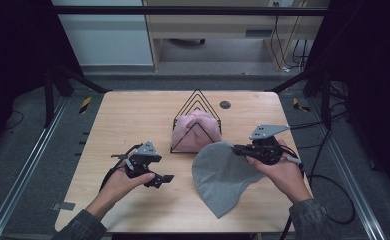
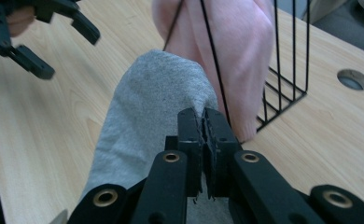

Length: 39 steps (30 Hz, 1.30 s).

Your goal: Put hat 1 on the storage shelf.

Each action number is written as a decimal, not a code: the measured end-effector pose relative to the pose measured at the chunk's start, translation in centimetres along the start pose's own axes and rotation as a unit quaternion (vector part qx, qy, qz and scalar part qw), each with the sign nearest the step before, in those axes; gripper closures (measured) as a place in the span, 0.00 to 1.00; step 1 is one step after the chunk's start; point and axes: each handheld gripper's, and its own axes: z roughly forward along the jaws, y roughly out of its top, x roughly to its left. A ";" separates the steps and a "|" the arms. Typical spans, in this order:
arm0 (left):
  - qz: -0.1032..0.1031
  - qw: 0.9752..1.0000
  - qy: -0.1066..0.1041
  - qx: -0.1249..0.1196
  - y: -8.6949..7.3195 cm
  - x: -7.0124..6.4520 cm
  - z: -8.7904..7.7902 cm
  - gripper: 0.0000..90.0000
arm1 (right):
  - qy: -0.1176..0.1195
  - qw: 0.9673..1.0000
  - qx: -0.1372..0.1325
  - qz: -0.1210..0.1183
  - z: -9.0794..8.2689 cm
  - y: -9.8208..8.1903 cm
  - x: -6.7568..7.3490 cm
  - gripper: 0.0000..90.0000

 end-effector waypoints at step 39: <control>0.023 0.999 -0.009 -0.032 2.3 0.7 -3.9 0.17 | 0.045 0.990 0.005 -0.130 0.2 11.4 5.9 0.96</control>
